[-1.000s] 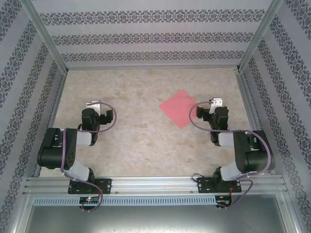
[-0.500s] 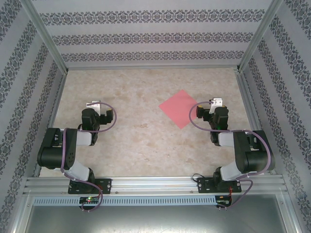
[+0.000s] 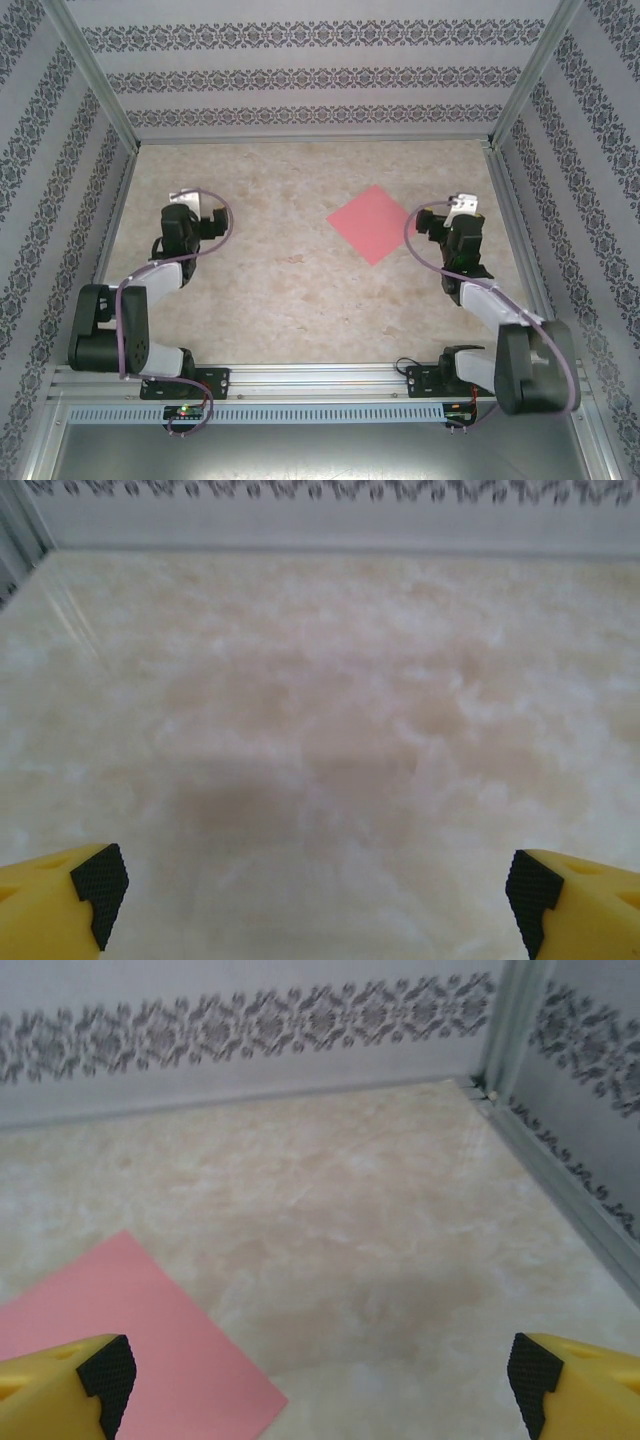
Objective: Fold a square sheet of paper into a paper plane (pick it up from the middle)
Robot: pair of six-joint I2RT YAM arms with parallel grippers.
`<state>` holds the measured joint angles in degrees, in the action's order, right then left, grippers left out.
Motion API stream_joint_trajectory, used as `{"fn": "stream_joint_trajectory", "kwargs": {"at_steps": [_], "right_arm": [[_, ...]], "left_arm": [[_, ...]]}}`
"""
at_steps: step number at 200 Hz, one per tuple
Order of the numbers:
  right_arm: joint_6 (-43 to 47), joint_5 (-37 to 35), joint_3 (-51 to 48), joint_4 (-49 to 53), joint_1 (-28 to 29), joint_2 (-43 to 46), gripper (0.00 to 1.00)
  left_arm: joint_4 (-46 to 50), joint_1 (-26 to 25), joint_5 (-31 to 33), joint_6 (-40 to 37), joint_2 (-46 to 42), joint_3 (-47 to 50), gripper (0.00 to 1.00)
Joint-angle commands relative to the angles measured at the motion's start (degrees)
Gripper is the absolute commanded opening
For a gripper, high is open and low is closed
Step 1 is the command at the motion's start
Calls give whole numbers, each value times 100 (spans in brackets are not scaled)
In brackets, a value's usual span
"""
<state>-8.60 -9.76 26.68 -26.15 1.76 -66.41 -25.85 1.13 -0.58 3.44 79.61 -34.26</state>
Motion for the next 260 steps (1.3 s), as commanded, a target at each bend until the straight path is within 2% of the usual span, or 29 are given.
{"fn": "stream_joint_trajectory", "kwargs": {"at_steps": [1,22,41,58,85,151,202,260], "right_arm": [[-1007,-351,650,2028,130,301,98],[-1679,-146,1159,2817,210,248,98],[-2137,491,1604,3175,267,-110,98],[-2485,998,2118,3563,356,-686,98],[-2665,1487,2958,4013,648,-1764,98],[-3094,1897,4460,4483,921,-3891,97],[-3184,1651,4994,4988,940,-4626,97],[-3386,1579,4712,5323,1035,-4726,98]], "left_arm": [[1754,-41,293,659,-269,-625,100],[3258,-32,440,1777,-252,-1474,100],[4301,-33,-109,1917,16,-2224,100],[4663,-33,-524,1986,199,-2569,100],[4634,-35,-982,2205,238,-2615,100],[4585,-46,-1917,2398,815,-2797,100],[4414,-160,-2444,2605,1192,-2937,100],[4369,-530,-2648,2705,1411,-2996,100]]}}
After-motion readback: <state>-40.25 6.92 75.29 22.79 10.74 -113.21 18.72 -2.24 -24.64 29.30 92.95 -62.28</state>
